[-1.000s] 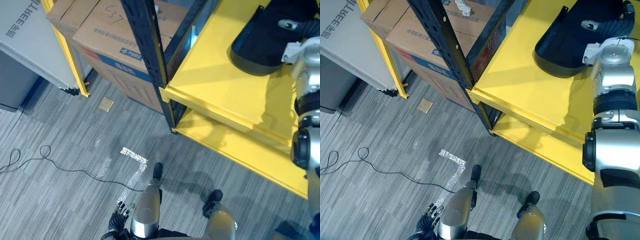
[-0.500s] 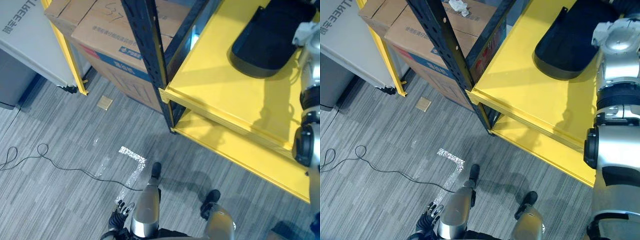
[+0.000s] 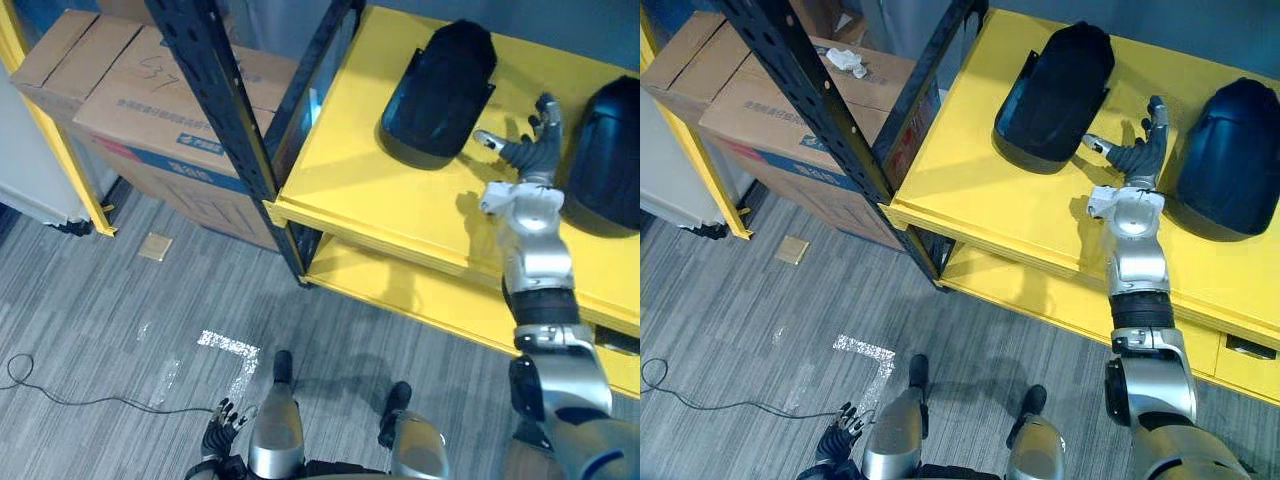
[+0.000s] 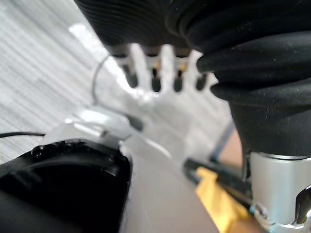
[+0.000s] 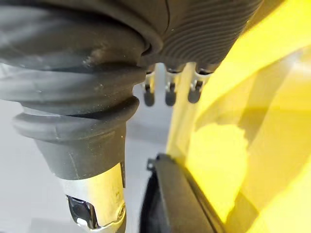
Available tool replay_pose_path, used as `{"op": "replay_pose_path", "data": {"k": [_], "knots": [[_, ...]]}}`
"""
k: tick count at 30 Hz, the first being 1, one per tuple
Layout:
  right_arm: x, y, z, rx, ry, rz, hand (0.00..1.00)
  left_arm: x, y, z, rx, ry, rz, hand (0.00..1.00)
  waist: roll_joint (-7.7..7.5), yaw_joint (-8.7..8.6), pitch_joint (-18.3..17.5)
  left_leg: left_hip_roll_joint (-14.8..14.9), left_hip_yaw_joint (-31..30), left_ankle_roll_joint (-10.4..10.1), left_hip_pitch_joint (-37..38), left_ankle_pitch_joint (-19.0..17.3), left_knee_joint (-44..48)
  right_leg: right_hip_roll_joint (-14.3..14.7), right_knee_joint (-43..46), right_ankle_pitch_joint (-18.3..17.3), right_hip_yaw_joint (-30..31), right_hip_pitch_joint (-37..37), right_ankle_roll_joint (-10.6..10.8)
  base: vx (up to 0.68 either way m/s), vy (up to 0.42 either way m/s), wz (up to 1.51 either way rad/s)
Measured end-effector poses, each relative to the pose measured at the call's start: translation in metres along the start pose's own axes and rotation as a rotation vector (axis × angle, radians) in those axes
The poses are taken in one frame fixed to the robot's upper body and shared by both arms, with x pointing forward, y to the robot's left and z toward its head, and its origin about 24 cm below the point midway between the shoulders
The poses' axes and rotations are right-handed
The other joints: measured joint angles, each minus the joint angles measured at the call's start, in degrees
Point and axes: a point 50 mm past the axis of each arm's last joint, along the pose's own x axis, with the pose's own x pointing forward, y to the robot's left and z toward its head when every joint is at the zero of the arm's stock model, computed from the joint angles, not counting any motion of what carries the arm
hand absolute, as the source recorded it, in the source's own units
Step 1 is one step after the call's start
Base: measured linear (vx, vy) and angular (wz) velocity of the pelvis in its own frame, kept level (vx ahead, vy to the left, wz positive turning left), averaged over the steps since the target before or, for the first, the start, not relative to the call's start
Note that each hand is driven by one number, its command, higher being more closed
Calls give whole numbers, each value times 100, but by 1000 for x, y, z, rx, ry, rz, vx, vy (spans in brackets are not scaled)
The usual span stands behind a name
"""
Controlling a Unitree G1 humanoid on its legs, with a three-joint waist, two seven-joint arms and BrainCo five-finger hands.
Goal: Walk over and take plastic housings, then place them on the shelf
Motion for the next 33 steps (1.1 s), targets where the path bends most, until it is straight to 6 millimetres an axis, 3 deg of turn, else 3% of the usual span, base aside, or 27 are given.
{"op": "replay_pose_path", "data": {"k": [3, 12, 21, 33], "knots": [[-1, -1, -1, 18, 4, -5, 0, 0, 4, -2, -2, 10, 18, 0, -76, -4, -41, -12, 5, 0, -54, 0, 2, -4, -56, 36, 0, -24, 13, -4, 4, 1], [-7, -11, -25, 83, 96, -160, 0, 0, 5, -4, 0, 16, 27, 0, -77, -15, -42, -40, -25, 0, -188, 4, 17, -23, -46, 59, 0, -142, 15, -1, 1, 0], [-5, -26, -30, 159, 105, -271, 0, 1, 4, -2, -3, 10, 25, 0, -76, -24, -42, -120, -22, 6, -201, 8, 19, -111, 24, 54, 24, -197, 21, 0, 0, 0], [-6, -28, -35, 185, 117, -280, 0, 1, 5, -4, -2, 7, 32, 0, -76, -92, -42, -134, -5, 18, -185, 17, 14, -135, 81, 53, 52, -217, 24, -5, 3, 0]]}}
